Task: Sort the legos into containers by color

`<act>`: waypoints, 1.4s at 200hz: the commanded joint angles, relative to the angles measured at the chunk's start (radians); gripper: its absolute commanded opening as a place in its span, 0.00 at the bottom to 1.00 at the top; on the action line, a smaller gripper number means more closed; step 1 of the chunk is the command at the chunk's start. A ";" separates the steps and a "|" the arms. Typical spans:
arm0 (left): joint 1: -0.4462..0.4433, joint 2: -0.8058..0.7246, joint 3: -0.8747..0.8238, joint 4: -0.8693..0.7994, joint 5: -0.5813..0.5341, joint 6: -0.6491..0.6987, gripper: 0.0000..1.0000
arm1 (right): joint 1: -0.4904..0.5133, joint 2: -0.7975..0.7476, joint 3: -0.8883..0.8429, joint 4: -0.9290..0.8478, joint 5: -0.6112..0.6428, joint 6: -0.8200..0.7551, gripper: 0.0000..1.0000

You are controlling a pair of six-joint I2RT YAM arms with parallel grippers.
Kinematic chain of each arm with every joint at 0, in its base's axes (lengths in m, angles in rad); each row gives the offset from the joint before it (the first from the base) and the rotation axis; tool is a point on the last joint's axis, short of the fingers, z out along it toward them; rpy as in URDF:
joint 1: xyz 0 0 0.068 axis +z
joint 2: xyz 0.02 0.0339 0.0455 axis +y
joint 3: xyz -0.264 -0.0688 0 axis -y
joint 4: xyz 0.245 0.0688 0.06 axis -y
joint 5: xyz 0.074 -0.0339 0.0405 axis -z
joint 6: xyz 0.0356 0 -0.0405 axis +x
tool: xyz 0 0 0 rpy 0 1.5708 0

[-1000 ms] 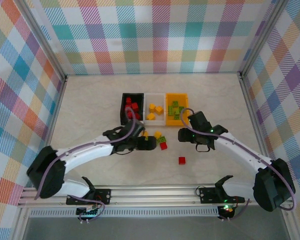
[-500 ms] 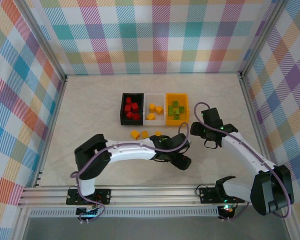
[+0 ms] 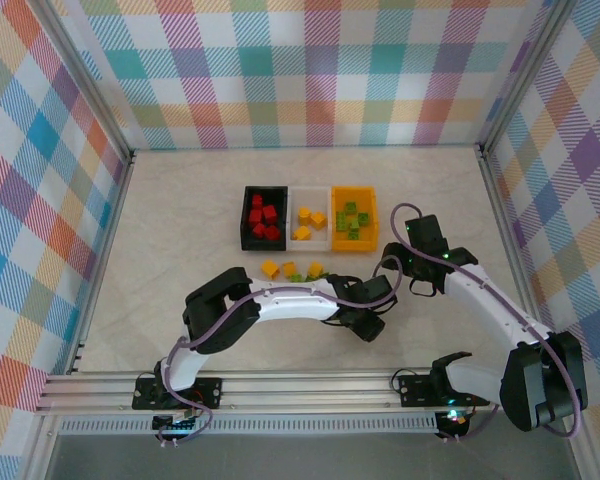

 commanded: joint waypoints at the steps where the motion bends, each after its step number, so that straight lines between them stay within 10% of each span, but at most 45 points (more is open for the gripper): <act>1: -0.005 0.016 0.016 -0.022 -0.004 0.016 0.49 | -0.011 -0.026 -0.010 0.021 -0.013 0.000 0.76; 80: 0.054 -0.230 -0.189 0.042 -0.049 -0.074 0.37 | -0.011 -0.024 -0.016 0.064 -0.092 -0.024 0.72; 151: 0.437 -0.568 -0.321 0.004 -0.091 -0.126 0.39 | 0.185 0.078 -0.001 0.135 -0.082 -0.004 0.72; 209: 0.729 -0.378 -0.153 0.073 -0.080 -0.157 0.40 | 0.242 0.147 0.014 0.164 -0.072 0.006 0.73; 280: 0.788 -0.108 0.150 0.007 -0.039 -0.197 0.41 | 0.246 0.136 -0.017 0.164 -0.076 -0.001 0.73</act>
